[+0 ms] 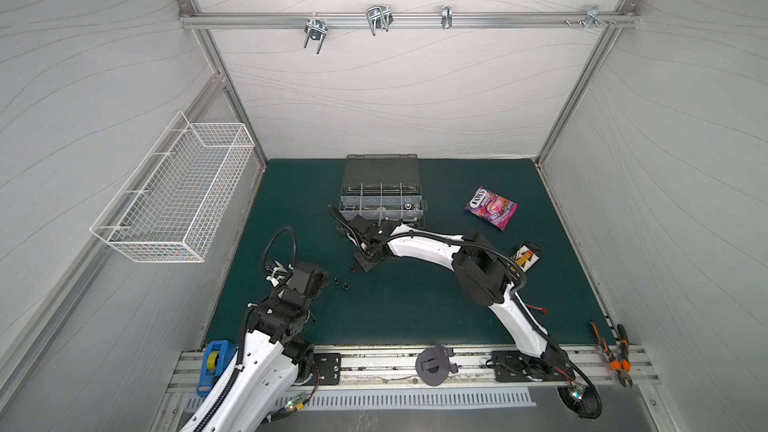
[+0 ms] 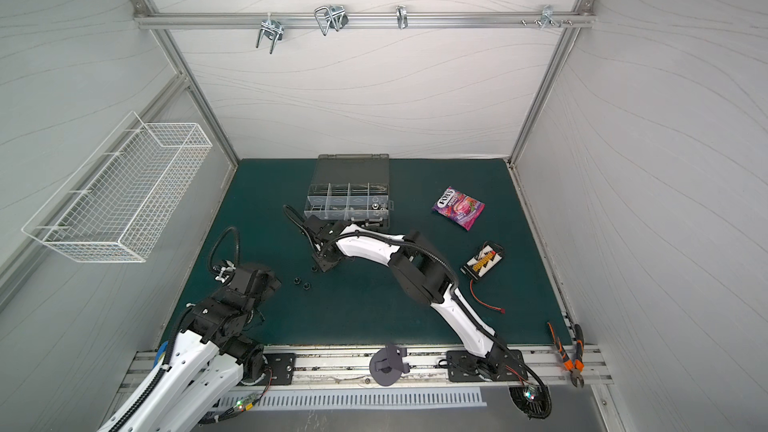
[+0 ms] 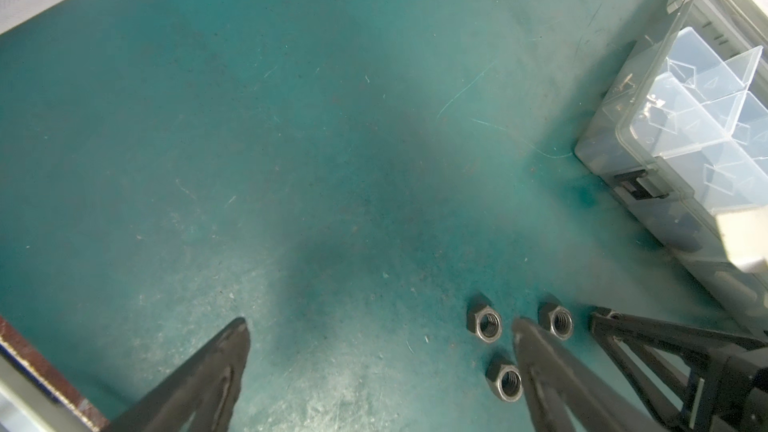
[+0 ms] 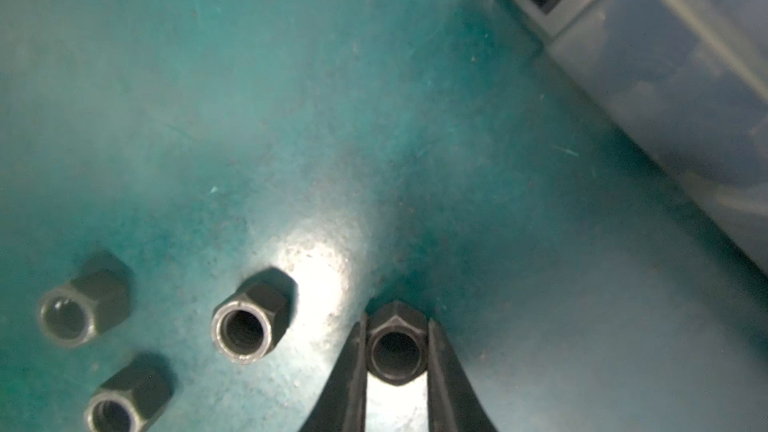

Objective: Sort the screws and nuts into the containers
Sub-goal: 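Close the right gripper on a dark hex nut and lift it, then carry the dark nut with the right gripper into the organizer and release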

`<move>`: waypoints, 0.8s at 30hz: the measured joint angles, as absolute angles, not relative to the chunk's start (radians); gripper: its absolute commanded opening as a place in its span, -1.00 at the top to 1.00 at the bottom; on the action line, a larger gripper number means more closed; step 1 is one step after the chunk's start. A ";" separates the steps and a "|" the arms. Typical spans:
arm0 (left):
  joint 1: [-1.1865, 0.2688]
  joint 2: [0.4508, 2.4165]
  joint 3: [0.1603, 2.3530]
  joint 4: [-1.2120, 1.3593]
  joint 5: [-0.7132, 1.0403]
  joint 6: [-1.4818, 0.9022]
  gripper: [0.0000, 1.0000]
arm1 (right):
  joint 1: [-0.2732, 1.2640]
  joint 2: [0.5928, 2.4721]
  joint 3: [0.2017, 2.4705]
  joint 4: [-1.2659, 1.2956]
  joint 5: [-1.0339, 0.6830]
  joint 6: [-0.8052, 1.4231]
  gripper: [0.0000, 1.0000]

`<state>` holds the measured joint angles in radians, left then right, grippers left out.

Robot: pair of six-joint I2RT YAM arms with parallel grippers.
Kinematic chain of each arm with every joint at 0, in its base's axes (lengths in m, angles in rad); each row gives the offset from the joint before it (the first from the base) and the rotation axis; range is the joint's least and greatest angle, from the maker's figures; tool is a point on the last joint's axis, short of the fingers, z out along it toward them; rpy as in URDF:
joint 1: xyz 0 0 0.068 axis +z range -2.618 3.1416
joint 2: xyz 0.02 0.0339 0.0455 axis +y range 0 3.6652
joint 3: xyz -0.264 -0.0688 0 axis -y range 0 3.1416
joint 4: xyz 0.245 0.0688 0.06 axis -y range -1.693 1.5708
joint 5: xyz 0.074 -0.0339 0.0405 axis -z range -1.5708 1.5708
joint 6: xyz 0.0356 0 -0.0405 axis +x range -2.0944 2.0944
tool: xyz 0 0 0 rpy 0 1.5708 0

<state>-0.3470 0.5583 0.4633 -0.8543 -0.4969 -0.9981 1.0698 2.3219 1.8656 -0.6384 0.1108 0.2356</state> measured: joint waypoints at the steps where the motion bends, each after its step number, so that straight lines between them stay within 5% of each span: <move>1: -0.347 0.558 0.463 -0.854 -0.496 -0.998 -0.99 | 1.070 2.322 1.866 -0.638 0.112 0.235 0.64; 7: -0.347 0.558 0.463 -0.855 -0.496 -0.999 -0.99 | 1.070 2.328 1.885 -0.660 0.117 0.232 0.93; 24: -0.347 0.558 0.455 -0.846 -0.481 -0.998 -0.99 | 0.937 2.244 2.011 -0.748 0.138 0.208 0.91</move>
